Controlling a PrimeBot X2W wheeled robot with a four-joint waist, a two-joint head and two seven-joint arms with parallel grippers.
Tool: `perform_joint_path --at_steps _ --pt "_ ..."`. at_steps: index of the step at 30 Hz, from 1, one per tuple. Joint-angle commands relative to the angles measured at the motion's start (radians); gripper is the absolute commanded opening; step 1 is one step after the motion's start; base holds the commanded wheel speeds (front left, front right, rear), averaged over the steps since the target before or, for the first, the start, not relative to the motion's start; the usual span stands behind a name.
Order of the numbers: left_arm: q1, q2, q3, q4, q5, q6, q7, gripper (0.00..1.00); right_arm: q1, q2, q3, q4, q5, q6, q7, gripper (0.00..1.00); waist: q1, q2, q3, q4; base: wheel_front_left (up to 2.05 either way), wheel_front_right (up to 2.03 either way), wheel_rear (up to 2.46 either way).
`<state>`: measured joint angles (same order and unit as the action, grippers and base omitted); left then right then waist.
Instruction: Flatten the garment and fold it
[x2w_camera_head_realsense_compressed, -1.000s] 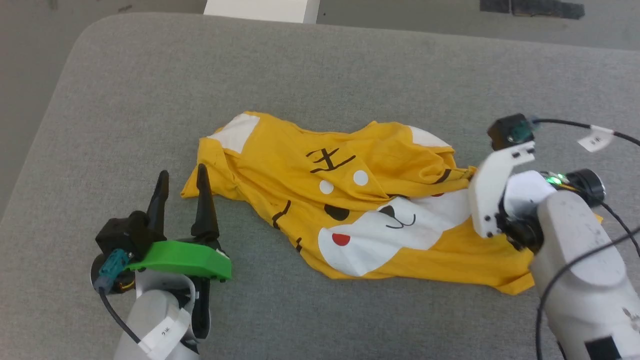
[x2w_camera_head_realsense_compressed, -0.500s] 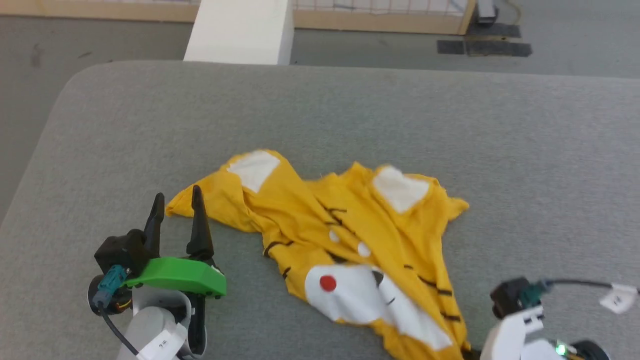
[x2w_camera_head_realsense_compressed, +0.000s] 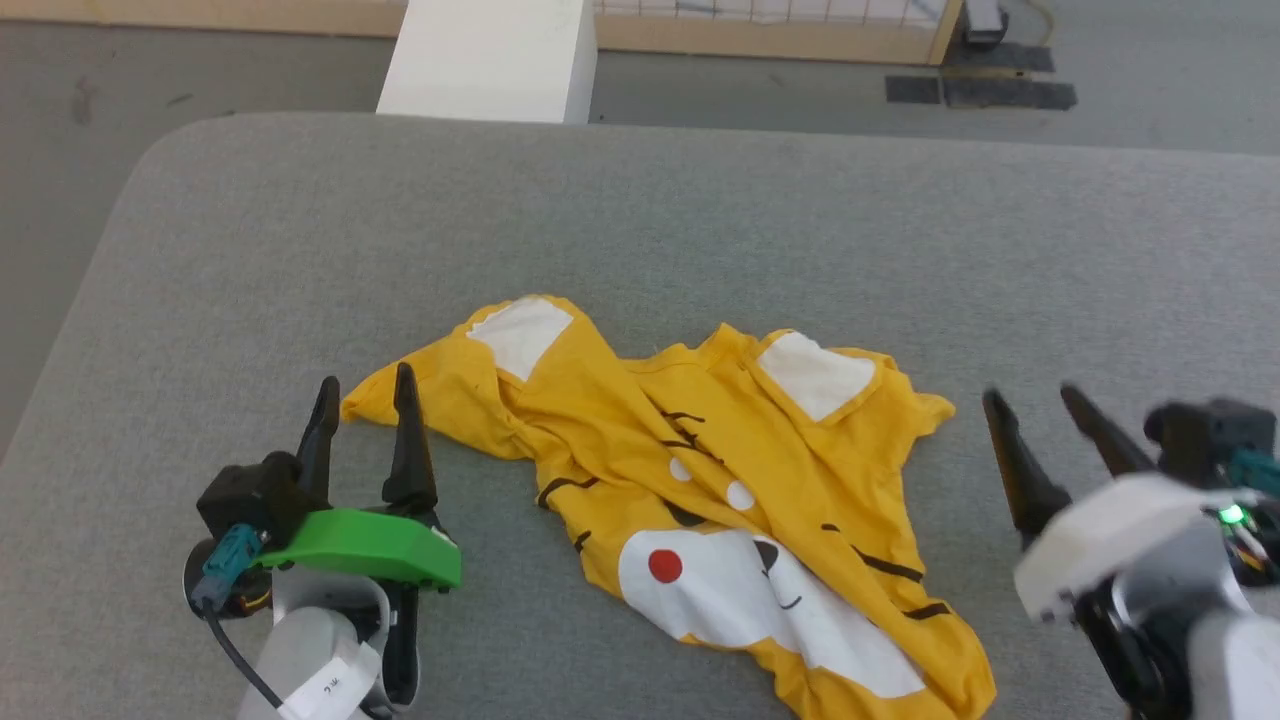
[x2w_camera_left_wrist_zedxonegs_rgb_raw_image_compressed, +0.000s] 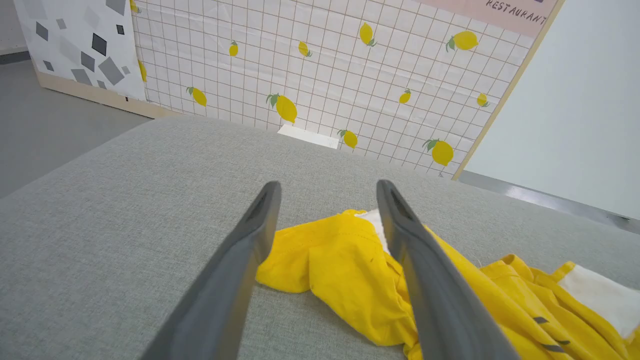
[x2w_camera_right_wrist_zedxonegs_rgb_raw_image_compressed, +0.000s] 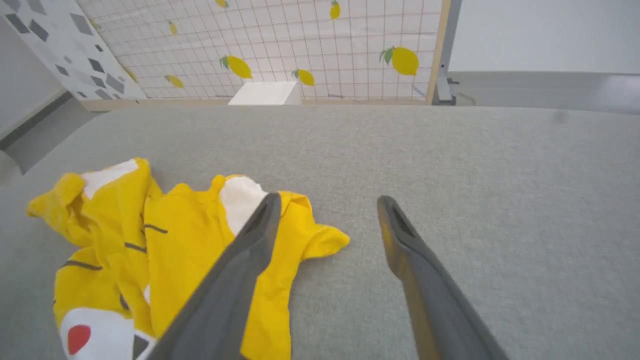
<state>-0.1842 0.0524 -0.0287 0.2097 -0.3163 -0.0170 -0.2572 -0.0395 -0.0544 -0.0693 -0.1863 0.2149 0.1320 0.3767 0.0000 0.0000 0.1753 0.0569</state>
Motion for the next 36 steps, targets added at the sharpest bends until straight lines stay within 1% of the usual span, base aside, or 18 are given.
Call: perform_joint_path --at_steps 1,4,7,9,11,13,15,16,17,18,19,20,23,25,29,31,33,36 --pt "-0.013 -0.002 -0.004 -0.007 0.007 -0.002 -0.005 1.00 -0.049 0.003 0.004 0.055 -0.014 -0.001 -0.055 1.00 0.0000 0.0000 0.020 0.019 0.00 0.00 0.00" --pt "-0.022 -0.002 -0.012 -0.013 0.002 0.000 -0.005 1.00 -0.143 0.004 0.007 0.205 -0.027 -0.001 -0.151 1.00 0.0000 0.0000 0.037 0.038 0.00 0.00 0.00" --pt "-0.028 -0.002 -0.018 -0.018 -0.003 0.003 -0.005 1.00 -0.208 0.004 0.019 0.348 -0.048 -0.001 -0.170 1.00 0.0000 0.0000 0.049 0.054 0.00 0.00 0.00" --pt "-0.031 -0.002 -0.022 -0.019 -0.008 0.007 -0.005 1.00 -0.249 0.004 0.020 0.453 -0.071 -0.001 -0.143 1.00 0.0000 0.0000 0.057 0.065 0.00 0.00 0.00" --pt "-0.033 -0.002 -0.026 -0.020 -0.011 0.009 -0.005 1.00 -0.275 0.004 0.024 0.523 -0.085 -0.001 -0.101 1.00 0.0000 0.0000 0.059 0.071 0.00 0.00 0.00" --pt "-0.032 -0.002 -0.027 -0.021 -0.013 0.012 -0.005 1.00 -0.298 0.004 0.024 0.586 -0.111 -0.001 -0.046 1.00 0.0000 0.0000 0.060 0.076 0.00 0.00 0.00" --pt "-0.029 -0.002 -0.026 -0.022 -0.013 0.014 -0.005 1.00 -0.313 0.004 0.027 0.638 -0.134 -0.001 0.035 1.00 0.0000 0.0000 0.057 0.077 0.00 0.00 0.00" --pt "-0.027 -0.002 -0.025 -0.022 -0.012 0.014 -0.005 1.00 -0.318 0.004 0.033 0.658 -0.146 -0.001 0.082 0.60 0.0000 0.0000 0.055 0.076 0.00 0.00 0.00" --pt "-0.024 -0.002 -0.024 -0.021 -0.011 0.015 -0.005 1.00 -0.322 0.004 0.043 0.667 -0.150 -0.001 0.114 0.33 0.0000 0.0000 0.051 0.075 0.00 0.00 0.00" --pt "-0.021 -0.002 -0.022 -0.019 -0.010 0.015 -0.005 1.00 -0.327 0.004 0.046 0.666 -0.153 -0.001 0.132 0.33 0.0000 0.0000 0.047 0.073 0.00 0.00 0.00" --pt "-0.017 -0.002 -0.020 -0.017 -0.009 0.015 -0.005 1.00 -0.332 0.004 0.040 0.656 -0.157 -0.001 0.130 0.00 0.0000 0.0000 0.042 0.070 0.00 0.00 0.00" --pt "-0.015 -0.002 -0.018 -0.016 -0.009 0.014 -0.005 1.00 -0.335 0.004 0.032 0.646 -0.161 -0.001 0.121 0.00 0.0000 0.0000 0.038 0.067 0.00 0.00 0.00" --pt "-0.010 -0.002 -0.019 -0.010 -0.008 0.013 -0.005 1.00 -0.337 0.004 -0.024 0.591 -0.190 -0.001 0.040 0.00 0.0000 0.0000 0.024 0.058 0.00 0.00 0.00" --pt "-0.004 -0.002 -0.021 -0.007 -0.006 0.012 -0.005 1.00 -0.327 0.004 -0.086 0.542 -0.217 -0.001 -0.026 0.00 0.0000 0.0000 0.010 0.049 0.00 0.00 0.00" --pt "0.005 -0.002 -0.025 0.001 -0.003 0.008 -0.005 1.00 -0.282 0.004 -0.230 0.455 -0.267 -0.001 -0.108 0.00 0.0000 0.0000 -0.012 0.034 0.00 0.00 0.00" --pt "0.010 -0.002 -0.027 0.006 -0.002 0.005 -0.005 1.00 -0.250 0.004 -0.300 0.420 -0.288 -0.001 -0.128 0.00 0.0000 0.0000 -0.020 0.026 0.00 0.00 0.00" --pt "0.014 -0.002 -0.028 0.011 0.001 0.002 -0.005 1.00 -0.218 0.004 -0.353 0.405 -0.282 -0.001 -0.125 0.00 0.0000 0.0000 -0.025 0.015 0.00 0.00 0.00" --pt "0.015 -0.002 -0.033 0.021 0.007 -0.006 -0.005 1.00 -0.177 0.004 -0.402 0.414 -0.266 -0.001 -0.109 0.00 0.0000 0.0000 -0.026 -0.001 0.00 0.00 0.00"
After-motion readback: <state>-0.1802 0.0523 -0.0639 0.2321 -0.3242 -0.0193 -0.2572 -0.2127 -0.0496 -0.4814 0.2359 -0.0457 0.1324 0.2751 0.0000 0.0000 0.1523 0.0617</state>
